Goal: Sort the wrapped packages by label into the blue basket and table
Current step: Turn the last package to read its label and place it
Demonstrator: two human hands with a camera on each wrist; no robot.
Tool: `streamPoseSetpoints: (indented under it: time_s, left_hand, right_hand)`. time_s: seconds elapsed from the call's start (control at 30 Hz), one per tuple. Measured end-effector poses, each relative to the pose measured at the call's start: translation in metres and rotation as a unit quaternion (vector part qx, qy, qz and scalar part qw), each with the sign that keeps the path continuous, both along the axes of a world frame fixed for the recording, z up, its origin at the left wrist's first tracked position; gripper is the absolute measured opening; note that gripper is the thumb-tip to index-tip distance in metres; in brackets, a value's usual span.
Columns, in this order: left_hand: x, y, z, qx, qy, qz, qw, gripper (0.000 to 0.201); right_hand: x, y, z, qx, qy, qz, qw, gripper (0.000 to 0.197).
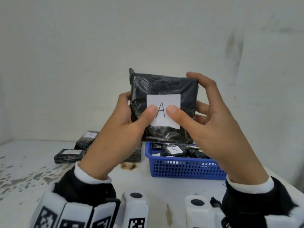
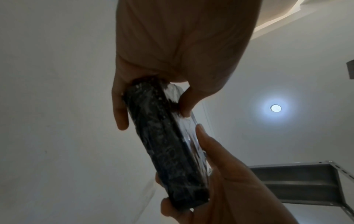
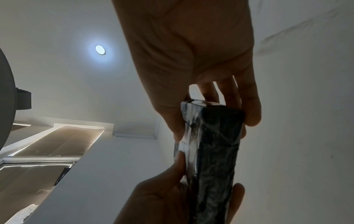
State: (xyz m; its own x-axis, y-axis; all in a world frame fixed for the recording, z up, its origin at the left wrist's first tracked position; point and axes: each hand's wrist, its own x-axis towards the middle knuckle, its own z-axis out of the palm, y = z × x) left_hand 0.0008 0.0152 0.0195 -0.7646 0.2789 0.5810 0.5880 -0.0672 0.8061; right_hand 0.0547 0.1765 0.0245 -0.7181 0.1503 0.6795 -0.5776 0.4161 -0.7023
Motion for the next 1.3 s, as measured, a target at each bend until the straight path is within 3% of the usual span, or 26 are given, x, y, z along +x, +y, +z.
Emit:
streamPoseSetpoints:
  time_s: [0.1, 0.2, 0.3, 0.4, 0.6, 0.7, 0.8, 0.97, 1.13, 1.2, 1.3]
  left_hand:
    - [0.0, -0.001, 0.001, 0.015, -0.021, 0.019, 0.999, 0.059]
    - [-0.002, -0.002, 0.0, 0.026, -0.041, 0.028, 0.998, 0.044]
    - [-0.001, -0.002, 0.002, 0.032, -0.055, 0.035, 0.997, 0.047]
    - [0.0, 0.0, 0.002, 0.037, -0.061, 0.032, 0.997, 0.035]
    - [0.001, 0.002, 0.003, 0.038, -0.104, 0.038, 0.993, 0.041]
    - [0.002, 0.003, 0.001, 0.024, -0.095, 0.06, 0.993, 0.051]
    - [0.002, 0.004, 0.0, 0.014, -0.08, 0.064, 0.995, 0.047]
    - [0.007, 0.004, 0.002, -0.035, -0.047, 0.036, 0.998, 0.048]
    - [-0.002, -0.005, 0.004, -0.035, -0.093, 0.003, 0.995, 0.074]
    - [-0.005, -0.01, 0.005, -0.025, -0.084, -0.006, 0.996, 0.071]
    - [-0.003, -0.015, 0.007, -0.007, -0.053, -0.009, 0.999, 0.055]
  right_hand:
    - [-0.001, 0.0, 0.0, 0.002, -0.008, -0.007, 1.0, 0.056]
    - [-0.002, -0.001, 0.0, 0.008, -0.002, 0.0, 1.0, 0.047]
    - [0.0, -0.001, 0.001, 0.015, 0.0, 0.008, 1.0, 0.047]
    - [0.0, -0.001, 0.002, 0.012, -0.001, 0.015, 1.0, 0.041]
    - [0.0, -0.001, 0.002, 0.01, 0.003, -0.007, 1.0, 0.028]
    - [-0.001, 0.0, 0.001, 0.008, 0.002, -0.023, 1.0, 0.034]
    - [-0.001, 0.001, 0.0, 0.012, -0.003, -0.033, 0.999, 0.037]
    - [0.0, 0.006, 0.002, -0.01, -0.004, -0.055, 0.998, 0.028]
    - [0.003, 0.007, 0.004, -0.042, 0.002, -0.073, 0.996, 0.029]
    - [0.004, 0.006, 0.005, -0.023, -0.005, -0.079, 0.997, 0.025]
    - [0.004, 0.006, 0.005, 0.03, -0.034, -0.095, 0.994, 0.039]
